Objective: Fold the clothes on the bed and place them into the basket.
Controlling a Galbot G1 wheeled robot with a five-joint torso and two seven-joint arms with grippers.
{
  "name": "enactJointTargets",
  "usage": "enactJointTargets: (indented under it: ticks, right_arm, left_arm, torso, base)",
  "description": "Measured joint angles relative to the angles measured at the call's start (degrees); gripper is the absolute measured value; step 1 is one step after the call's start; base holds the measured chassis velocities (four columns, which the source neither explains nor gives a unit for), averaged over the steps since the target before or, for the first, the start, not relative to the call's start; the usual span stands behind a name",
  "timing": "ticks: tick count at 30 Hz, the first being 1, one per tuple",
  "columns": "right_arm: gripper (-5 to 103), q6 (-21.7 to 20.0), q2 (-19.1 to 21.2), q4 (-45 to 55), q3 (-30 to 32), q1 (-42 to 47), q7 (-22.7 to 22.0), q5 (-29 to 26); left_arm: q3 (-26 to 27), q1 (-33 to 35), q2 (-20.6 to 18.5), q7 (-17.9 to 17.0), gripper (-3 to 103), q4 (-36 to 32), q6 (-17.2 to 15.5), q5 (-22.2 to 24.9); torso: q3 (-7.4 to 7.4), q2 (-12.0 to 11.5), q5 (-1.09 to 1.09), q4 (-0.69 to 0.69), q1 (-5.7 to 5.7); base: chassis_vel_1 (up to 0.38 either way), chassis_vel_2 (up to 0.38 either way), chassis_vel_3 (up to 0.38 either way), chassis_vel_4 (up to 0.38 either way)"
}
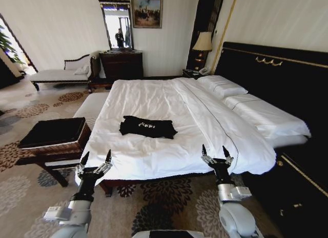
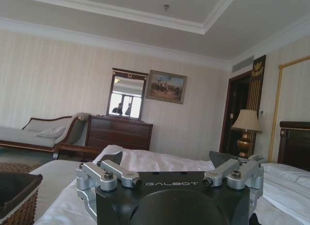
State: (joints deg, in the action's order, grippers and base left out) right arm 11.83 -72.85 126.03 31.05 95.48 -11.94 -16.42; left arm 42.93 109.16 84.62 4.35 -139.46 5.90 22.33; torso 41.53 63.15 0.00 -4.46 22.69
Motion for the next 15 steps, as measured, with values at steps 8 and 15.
enactJointTargets:
  ticks: [8, 15]
  right_arm:
    - [100, 0.1, 0.0, 0.0, -0.2, -0.2, -0.2, -0.1]
    - [100, 0.1, 0.0, -0.2, -0.2, -0.3, -0.3, -0.1]
  left_arm:
    - [0.0, 0.1, 0.6, 0.1, 100, 1.0, 0.6, -0.1]
    - [-0.1, 0.1, 0.7, 0.1, 100, 1.4, 0.9, 0.1]
  torso:
    - [0.00, 0.0, 0.00, 0.00, 0.00]
    - [0.00, 0.0, 0.00, 0.00, 0.00]
  base:
    - [-0.058, 0.064, 0.058, -0.063]
    - [-0.090, 0.108, 0.081, -0.122]
